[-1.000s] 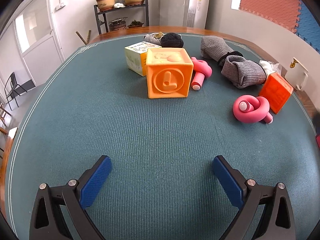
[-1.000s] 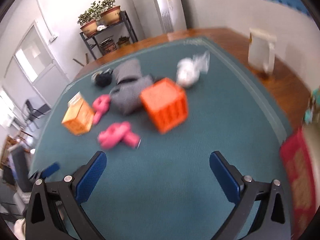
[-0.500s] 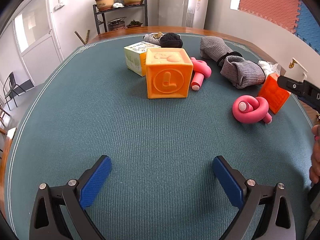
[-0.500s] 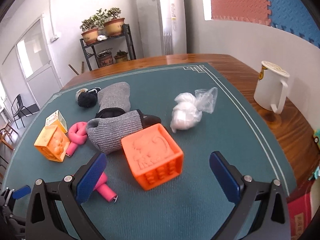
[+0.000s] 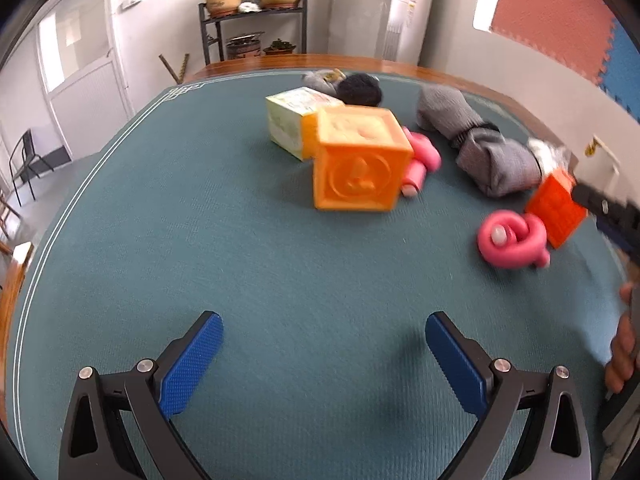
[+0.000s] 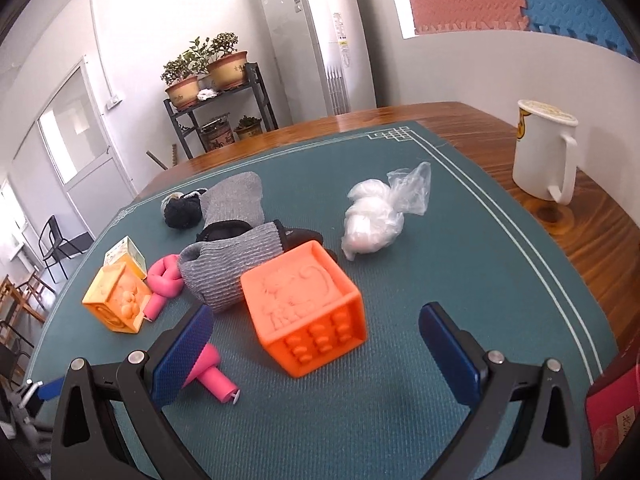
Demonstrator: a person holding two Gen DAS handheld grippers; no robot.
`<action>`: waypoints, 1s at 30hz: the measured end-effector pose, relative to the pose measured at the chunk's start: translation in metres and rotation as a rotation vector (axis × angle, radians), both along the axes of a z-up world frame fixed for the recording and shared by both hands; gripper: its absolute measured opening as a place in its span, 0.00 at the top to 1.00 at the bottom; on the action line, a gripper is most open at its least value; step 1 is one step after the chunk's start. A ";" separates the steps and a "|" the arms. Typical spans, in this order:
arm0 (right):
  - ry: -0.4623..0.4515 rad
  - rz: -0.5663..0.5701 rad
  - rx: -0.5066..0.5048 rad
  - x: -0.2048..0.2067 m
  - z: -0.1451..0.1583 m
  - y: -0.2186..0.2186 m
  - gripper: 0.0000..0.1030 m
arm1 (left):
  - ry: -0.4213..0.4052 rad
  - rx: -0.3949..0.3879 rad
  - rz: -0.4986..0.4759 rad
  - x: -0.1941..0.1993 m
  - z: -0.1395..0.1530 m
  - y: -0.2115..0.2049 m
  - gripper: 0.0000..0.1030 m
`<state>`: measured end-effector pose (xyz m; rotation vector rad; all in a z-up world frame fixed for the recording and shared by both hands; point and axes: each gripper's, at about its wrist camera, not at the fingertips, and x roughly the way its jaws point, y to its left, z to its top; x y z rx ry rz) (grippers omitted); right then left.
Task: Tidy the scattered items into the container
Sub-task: 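Move the left tool toward the orange letter block while the right tool approaches the orange dotted cube, then close the left tool on the letter block while the right tool closes on the dotted cube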
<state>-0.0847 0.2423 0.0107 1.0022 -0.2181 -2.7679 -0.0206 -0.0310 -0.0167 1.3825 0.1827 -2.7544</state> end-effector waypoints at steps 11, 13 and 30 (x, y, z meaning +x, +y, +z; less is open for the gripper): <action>0.009 -0.045 0.012 0.003 0.001 0.006 0.00 | 0.028 -0.034 0.008 -0.048 0.023 0.016 0.00; 0.008 -0.049 0.020 0.003 0.001 0.005 0.00 | 0.041 -0.018 0.035 -0.057 0.025 0.015 0.00; -0.013 -0.019 0.063 -0.009 -0.002 -0.005 0.07 | 0.062 0.052 0.013 -0.082 0.003 0.008 0.46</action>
